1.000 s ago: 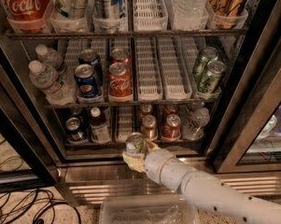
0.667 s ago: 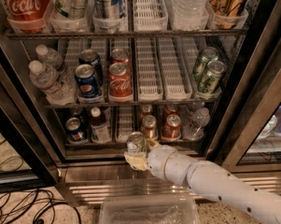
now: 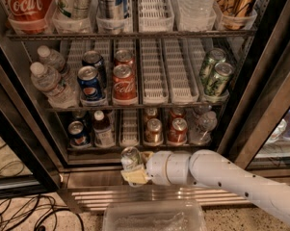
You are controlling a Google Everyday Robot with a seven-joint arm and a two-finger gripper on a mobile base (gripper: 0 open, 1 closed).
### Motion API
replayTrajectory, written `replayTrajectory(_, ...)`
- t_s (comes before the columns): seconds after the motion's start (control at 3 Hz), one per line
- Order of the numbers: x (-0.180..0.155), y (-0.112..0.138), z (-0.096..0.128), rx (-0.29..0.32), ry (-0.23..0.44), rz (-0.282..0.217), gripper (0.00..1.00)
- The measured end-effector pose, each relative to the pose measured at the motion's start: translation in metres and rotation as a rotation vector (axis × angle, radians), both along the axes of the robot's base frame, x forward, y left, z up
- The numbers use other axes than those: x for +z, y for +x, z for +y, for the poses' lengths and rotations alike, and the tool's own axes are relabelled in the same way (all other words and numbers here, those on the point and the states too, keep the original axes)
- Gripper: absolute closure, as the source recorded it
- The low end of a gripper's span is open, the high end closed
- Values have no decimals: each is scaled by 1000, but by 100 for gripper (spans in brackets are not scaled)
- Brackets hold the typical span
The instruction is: Pick 7up can from bottom shelf of fridge
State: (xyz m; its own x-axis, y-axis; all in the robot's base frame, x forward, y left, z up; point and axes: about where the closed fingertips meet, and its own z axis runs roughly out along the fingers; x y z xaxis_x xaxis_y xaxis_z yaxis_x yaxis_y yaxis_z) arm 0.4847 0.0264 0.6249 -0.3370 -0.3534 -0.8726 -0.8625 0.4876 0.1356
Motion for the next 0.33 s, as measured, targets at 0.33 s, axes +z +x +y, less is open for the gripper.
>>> replayTrajectory(0.33,-2,-9,3,31,-4,19,100)
